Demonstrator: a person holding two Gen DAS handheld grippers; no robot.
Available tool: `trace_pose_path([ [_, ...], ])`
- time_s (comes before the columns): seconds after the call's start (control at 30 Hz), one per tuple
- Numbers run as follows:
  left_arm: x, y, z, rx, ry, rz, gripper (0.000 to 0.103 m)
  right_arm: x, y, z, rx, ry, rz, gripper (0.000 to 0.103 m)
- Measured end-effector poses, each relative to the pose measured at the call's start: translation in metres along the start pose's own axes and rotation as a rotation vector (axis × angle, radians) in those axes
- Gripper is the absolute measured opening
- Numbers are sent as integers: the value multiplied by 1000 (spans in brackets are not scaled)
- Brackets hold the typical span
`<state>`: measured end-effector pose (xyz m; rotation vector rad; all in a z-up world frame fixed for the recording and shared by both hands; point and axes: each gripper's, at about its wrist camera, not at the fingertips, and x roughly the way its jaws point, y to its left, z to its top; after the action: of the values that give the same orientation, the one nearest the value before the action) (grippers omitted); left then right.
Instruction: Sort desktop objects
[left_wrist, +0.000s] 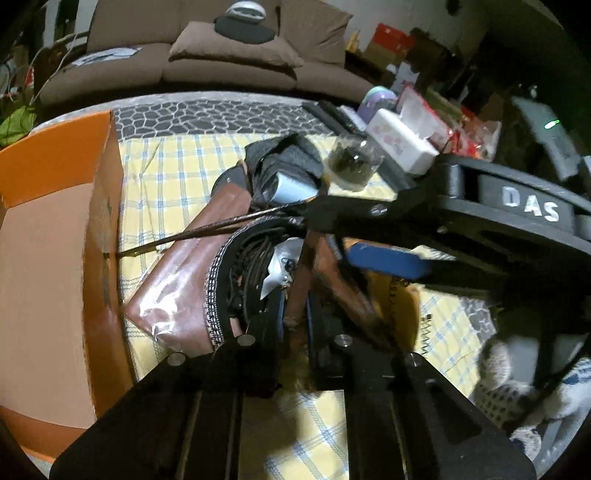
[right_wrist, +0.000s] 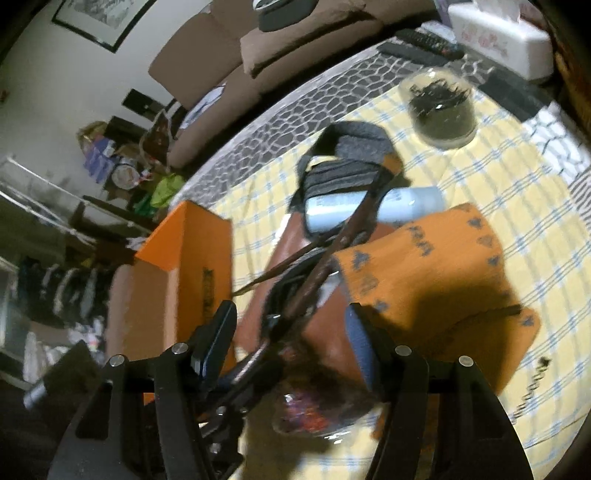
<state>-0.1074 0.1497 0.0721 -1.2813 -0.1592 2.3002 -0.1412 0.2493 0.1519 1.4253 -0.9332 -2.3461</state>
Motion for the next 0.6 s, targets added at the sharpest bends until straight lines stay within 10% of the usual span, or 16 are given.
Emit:
trace_pose_path([
  [0.6,-39,4,-9,-14,-21,-82,8,7,26,-12,-61,15,76,20],
])
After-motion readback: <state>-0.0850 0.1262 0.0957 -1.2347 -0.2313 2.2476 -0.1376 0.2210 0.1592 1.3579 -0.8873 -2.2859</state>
